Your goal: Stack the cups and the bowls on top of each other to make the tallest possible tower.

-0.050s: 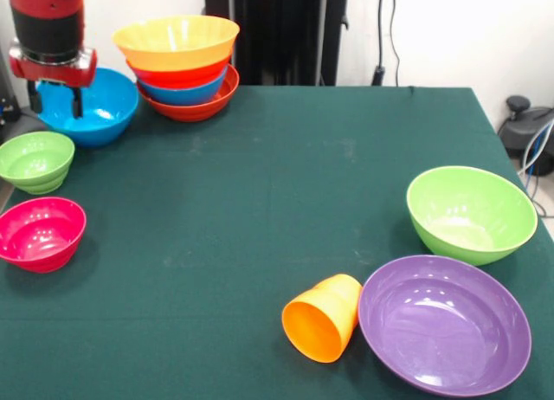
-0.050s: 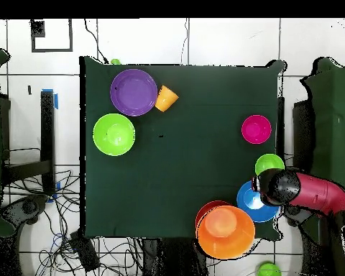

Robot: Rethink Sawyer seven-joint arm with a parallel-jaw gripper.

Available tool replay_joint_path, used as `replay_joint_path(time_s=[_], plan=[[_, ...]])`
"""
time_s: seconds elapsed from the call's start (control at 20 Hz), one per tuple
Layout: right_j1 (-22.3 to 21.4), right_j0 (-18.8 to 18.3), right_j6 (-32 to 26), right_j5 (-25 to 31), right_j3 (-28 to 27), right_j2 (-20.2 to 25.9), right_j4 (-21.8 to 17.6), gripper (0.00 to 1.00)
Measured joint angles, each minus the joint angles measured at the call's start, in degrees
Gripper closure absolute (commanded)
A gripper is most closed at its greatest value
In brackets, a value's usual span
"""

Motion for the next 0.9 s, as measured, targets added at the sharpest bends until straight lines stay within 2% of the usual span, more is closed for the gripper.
replay_joint_path(time_s=[0.6,0.9], plan=[[-0.2,-1.2,0.0,0.0,0.0,0.2,0.0,0.00],[0.5,-3.7,0.0,0.0,0.0,2.9,1.3,0.00]])
